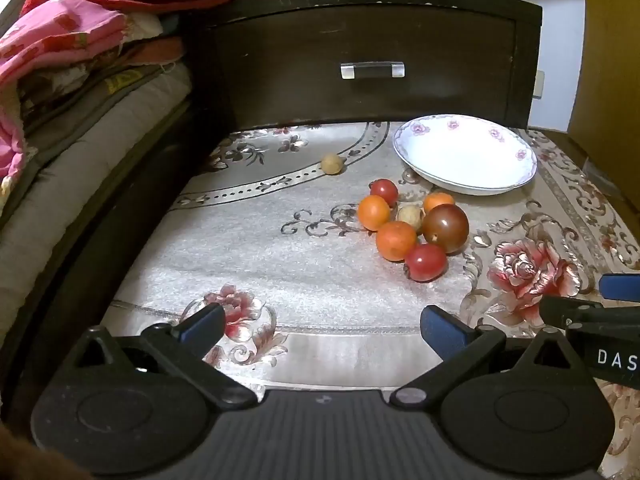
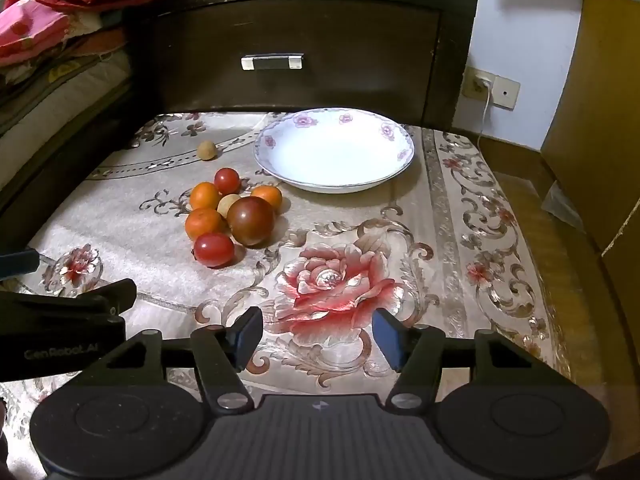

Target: Organize fruits

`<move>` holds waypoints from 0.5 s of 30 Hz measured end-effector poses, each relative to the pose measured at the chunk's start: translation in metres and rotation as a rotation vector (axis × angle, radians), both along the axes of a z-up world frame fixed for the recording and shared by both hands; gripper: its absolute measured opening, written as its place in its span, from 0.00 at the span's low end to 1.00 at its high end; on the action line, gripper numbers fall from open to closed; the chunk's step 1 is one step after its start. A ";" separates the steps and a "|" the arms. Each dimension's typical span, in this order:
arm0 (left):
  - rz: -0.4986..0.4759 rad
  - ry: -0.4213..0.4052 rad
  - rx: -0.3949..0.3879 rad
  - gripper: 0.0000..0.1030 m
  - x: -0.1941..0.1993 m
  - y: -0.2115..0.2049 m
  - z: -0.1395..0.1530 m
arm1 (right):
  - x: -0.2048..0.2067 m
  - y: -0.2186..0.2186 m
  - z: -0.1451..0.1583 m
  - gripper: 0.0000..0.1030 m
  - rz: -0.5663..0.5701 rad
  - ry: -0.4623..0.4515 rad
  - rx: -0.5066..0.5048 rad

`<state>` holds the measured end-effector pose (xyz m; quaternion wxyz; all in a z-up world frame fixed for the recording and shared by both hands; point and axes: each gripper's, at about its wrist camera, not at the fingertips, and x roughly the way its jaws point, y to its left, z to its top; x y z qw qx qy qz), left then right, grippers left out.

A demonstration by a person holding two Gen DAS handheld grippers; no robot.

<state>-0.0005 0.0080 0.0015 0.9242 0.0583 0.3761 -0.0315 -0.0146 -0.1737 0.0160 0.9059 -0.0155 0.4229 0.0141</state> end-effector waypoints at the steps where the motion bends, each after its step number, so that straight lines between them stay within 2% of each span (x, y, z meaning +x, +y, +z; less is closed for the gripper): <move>1: -0.003 0.000 0.001 1.00 0.000 0.001 0.000 | 0.000 0.000 0.000 0.54 0.002 0.000 0.002; 6: -0.001 0.009 0.008 1.00 0.000 -0.002 0.003 | 0.000 0.000 -0.001 0.59 0.014 0.003 0.003; 15: 0.004 0.005 0.008 1.00 0.000 -0.007 -0.003 | 0.002 0.000 -0.003 0.60 0.000 0.004 0.004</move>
